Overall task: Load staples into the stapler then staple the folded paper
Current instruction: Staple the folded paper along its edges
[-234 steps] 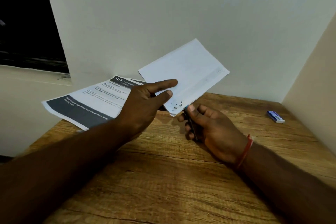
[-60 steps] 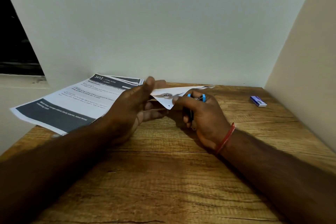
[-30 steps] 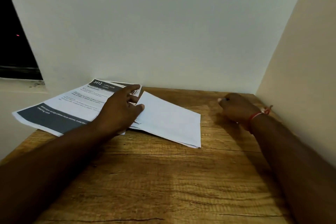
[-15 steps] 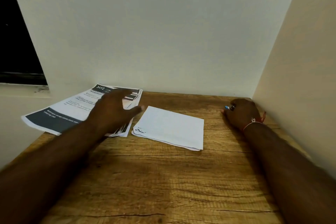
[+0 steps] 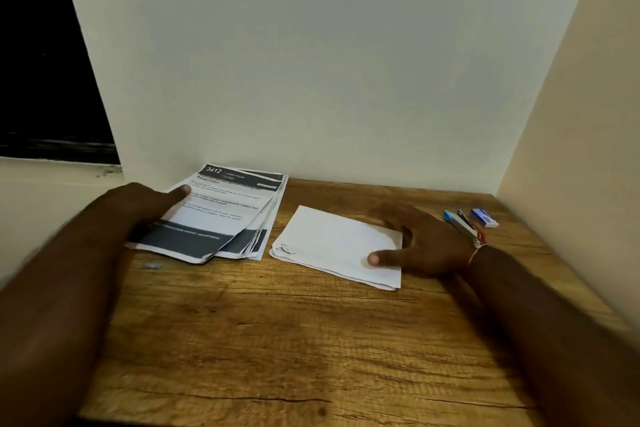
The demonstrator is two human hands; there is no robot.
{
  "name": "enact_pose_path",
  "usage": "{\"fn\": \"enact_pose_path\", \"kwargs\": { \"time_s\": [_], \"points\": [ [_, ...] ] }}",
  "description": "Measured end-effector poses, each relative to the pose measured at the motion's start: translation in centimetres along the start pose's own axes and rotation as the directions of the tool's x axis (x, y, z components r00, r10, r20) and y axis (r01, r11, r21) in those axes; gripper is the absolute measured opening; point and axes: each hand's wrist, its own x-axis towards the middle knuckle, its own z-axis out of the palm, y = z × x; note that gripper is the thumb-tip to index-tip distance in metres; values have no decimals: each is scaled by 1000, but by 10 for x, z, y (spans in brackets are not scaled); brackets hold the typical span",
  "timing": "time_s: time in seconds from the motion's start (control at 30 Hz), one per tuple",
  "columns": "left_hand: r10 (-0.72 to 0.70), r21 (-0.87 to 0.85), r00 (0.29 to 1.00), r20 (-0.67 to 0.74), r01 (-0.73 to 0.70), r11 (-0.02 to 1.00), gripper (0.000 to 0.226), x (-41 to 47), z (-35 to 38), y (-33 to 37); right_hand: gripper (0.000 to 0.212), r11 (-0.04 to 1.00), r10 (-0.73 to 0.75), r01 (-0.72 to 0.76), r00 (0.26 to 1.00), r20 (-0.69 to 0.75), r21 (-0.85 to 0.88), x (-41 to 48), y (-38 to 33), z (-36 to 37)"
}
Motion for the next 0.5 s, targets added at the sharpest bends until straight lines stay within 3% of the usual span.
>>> {"fn": "enact_pose_path", "kwargs": {
  "time_s": [0.1, 0.2, 0.33, 0.4, 0.5],
  "points": [
    [37, 61, 999, 35, -39, 997, 114, -14, 7, 13, 107, 998, -27, 34, 993, 115, -58, 2, -2, 4],
    [55, 81, 997, 53, -59, 995, 118, -18, 13, 22, 116, 990, -33, 52, 989, 142, -133, -2, -9, 3],
    [52, 158, 998, 22, -54, 986, 147, -19, 22, 23, 116, 975, -26, 49, 994, 107, -219, -1, -25, 9],
    [148, 252, 989, -23, -138, 958, 153, -19, 29, 27, 121, 963, -11, 35, 996, 89, -268, 3, -28, 14],
    [419, 260, 908, -23, -399, 879, 131, -39, 47, 41, 124, 956, -4, 23, 998, 64, -294, 7, -21, 19]
  ]
}}
